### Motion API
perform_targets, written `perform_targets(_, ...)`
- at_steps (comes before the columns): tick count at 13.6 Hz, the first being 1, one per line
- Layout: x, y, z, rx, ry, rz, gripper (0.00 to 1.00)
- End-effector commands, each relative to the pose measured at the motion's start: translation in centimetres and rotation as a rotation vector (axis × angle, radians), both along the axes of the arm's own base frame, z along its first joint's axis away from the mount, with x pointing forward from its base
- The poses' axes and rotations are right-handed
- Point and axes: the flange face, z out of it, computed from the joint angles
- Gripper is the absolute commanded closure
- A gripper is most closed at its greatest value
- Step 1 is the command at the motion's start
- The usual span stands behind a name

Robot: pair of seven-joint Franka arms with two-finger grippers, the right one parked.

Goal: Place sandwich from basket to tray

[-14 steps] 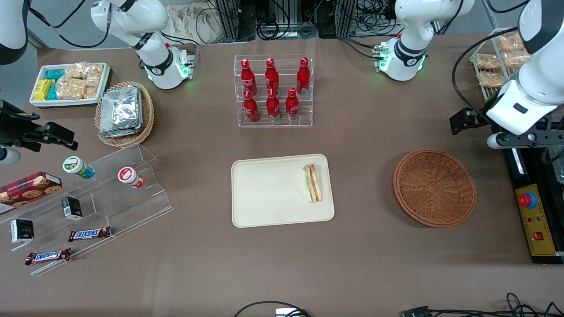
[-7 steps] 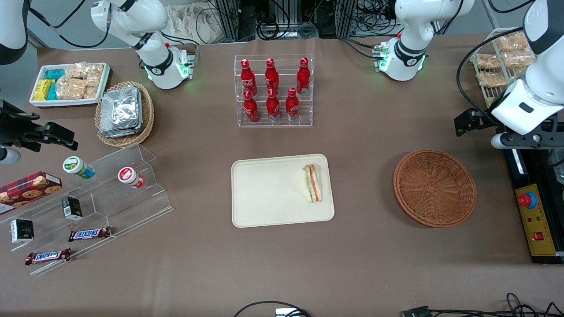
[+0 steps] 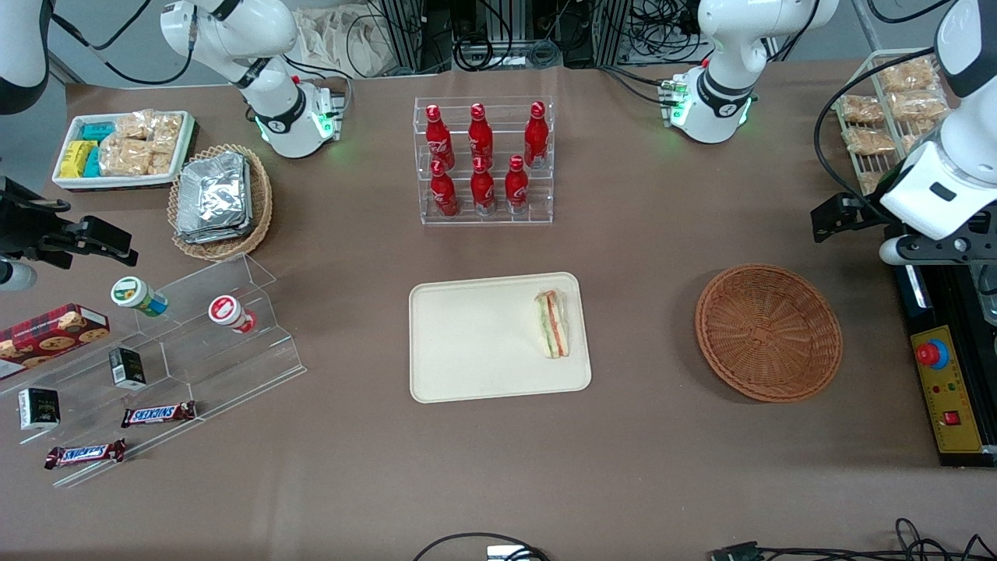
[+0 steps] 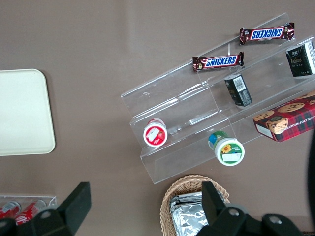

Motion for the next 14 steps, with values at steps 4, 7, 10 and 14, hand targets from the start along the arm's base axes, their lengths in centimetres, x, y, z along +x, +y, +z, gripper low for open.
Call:
perform_targets(4, -0.81, 0.41, 0.48, -0.006, -0.003, -0.003, 0.00)
perform_targets(7, -0.71, 0.81, 0.19, -0.009, 0.006, 0.005, 0.00)
perform_targets(10, -0.82, 0.81, 0.22, -0.008, 0.010, 0.016, 0.00)
perform_targets(14, -0.92, 0.82, 0.15, -0.007, 0.019, 0.021, 0.00)
